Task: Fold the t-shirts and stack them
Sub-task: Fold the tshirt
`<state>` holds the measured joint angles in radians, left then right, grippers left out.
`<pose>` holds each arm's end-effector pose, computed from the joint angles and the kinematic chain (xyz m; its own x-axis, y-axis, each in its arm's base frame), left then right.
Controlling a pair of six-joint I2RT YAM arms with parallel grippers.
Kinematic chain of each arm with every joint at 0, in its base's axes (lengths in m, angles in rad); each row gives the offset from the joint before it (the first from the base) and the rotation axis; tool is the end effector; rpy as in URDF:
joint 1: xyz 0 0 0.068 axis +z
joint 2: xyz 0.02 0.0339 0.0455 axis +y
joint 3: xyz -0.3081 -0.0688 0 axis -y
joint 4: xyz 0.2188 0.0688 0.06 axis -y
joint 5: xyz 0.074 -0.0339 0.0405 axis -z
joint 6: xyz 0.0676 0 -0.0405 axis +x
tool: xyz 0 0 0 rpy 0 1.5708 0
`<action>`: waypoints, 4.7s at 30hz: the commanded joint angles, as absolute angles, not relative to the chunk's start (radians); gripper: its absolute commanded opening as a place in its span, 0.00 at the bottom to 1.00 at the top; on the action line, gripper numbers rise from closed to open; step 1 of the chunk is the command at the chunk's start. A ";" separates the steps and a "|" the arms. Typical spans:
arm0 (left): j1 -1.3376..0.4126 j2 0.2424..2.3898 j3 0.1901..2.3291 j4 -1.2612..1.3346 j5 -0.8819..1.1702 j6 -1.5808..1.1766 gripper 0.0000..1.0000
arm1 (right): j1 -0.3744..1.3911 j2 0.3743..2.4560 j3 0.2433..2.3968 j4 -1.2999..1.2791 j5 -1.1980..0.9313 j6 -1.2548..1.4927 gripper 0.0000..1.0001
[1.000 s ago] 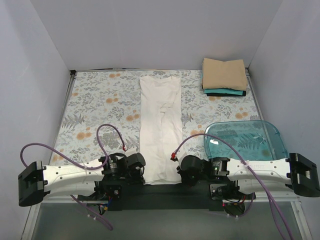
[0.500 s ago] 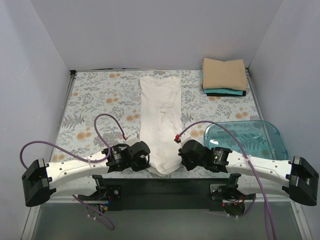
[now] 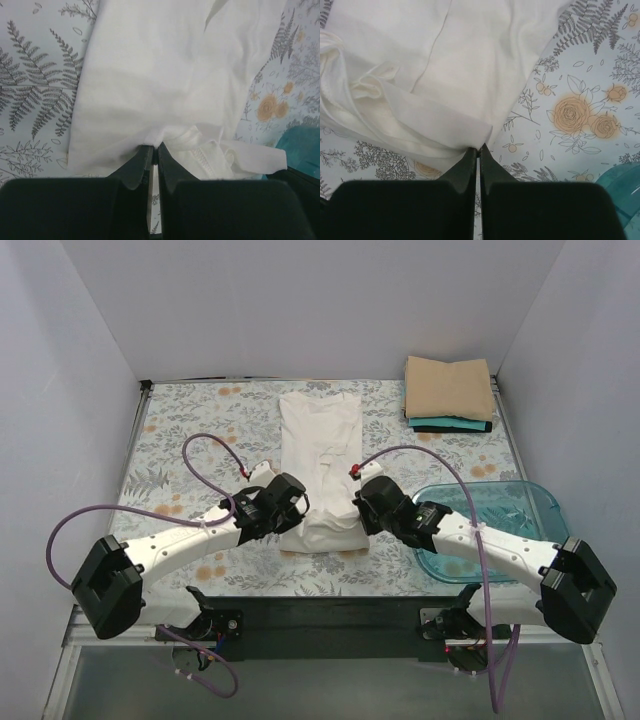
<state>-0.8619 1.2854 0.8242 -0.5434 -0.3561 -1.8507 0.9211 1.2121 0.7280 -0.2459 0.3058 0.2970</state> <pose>0.1673 -0.1589 0.2496 -0.4150 -0.8998 -0.1346 -0.6909 0.4079 -0.5968 0.1593 0.1761 0.2609 -0.5683 -0.2867 -0.7713 -0.4782 0.8778 0.0261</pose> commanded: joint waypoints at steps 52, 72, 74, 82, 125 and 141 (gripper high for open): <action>-0.491 1.648 1.122 -0.321 -0.157 -1.523 0.86 | 0.495 1.620 1.132 -0.143 -0.222 0.133 0.98; -0.514 1.214 0.589 -0.299 0.043 -1.654 0.92 | 0.561 1.857 1.219 0.163 -0.745 0.219 0.98; -0.515 1.204 0.575 -0.299 0.038 -1.655 0.93 | 0.561 1.934 1.294 0.163 -0.768 0.233 0.98; -0.514 1.184 0.568 -0.314 0.034 -1.649 0.93 | 0.557 2.184 1.493 0.150 -0.689 0.293 0.98; -0.515 1.298 0.520 -0.236 0.014 -1.617 0.00 | 0.535 1.295 0.697 0.058 -0.278 0.330 0.93; -0.514 1.253 0.479 -0.210 0.025 -1.623 0.00 | 0.537 1.439 0.620 0.057 -0.267 0.423 0.48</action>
